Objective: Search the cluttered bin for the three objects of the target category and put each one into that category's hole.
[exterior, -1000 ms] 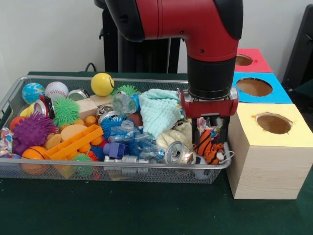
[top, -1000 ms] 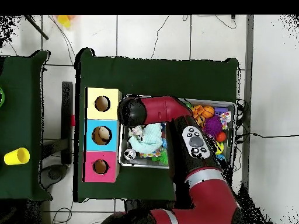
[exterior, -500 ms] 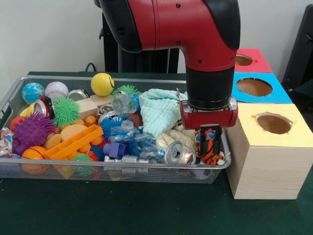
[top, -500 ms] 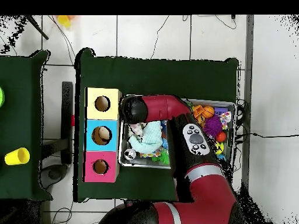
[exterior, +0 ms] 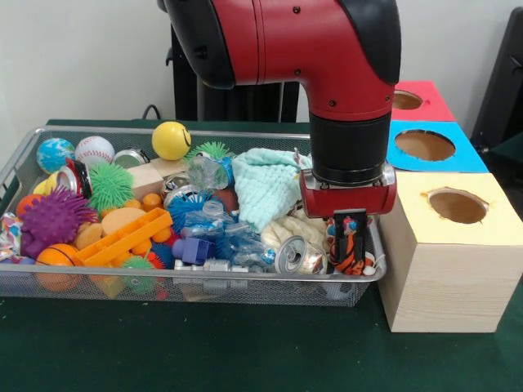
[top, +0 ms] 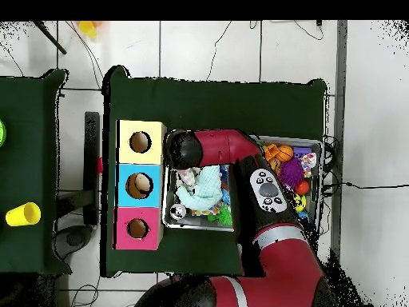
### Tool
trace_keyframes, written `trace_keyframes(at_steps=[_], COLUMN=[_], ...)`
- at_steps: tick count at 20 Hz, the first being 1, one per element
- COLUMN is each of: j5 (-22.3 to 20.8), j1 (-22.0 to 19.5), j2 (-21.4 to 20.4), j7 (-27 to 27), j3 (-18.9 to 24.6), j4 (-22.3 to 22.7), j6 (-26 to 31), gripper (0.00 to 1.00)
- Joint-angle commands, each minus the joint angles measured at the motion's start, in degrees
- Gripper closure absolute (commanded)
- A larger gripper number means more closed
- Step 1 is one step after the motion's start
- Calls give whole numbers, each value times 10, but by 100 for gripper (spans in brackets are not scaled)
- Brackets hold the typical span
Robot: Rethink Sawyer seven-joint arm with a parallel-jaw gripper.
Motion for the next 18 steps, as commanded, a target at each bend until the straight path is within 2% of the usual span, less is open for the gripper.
trace_keyframes(at_steps=[1,5,10,14,18], j5=[9,44,85,120,134], j1=[2,-12,-11,4,16], j2=[-17,-108,-203,-275,-324], j7=[38,39,50,55,50], j3=[17,25,17,-3,-19], j4=[29,107,190,228,242], j6=[-8,51,92,144,181], gripper=[100,100,100,100,100])
